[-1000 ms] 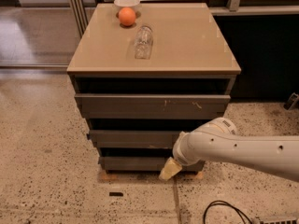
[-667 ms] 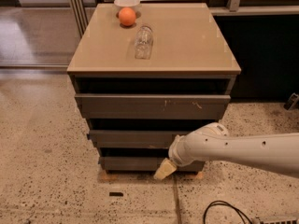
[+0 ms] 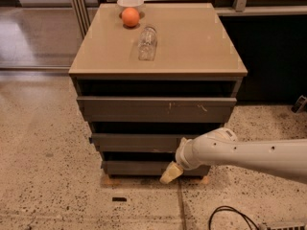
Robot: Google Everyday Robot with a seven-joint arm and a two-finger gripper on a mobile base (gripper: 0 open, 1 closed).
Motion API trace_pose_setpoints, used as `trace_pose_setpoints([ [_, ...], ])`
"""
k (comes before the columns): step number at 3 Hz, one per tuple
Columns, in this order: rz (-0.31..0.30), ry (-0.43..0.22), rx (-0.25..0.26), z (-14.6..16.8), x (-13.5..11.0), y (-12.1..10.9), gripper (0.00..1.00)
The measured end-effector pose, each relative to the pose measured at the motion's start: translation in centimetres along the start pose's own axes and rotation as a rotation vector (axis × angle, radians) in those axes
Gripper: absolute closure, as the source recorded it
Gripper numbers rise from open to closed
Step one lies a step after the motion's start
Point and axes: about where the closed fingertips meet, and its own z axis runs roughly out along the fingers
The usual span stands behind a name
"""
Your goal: Open middle drawer
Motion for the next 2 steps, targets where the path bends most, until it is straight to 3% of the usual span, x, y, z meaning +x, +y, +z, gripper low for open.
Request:
trace_pose_setpoints([
  [1,-0.009,-0.058,-0.028,1.6,0.0,-1.3,0.00],
  [2,-0.171,-0.057,-0.047,3.0,-0.8,-3.3,0.00],
])
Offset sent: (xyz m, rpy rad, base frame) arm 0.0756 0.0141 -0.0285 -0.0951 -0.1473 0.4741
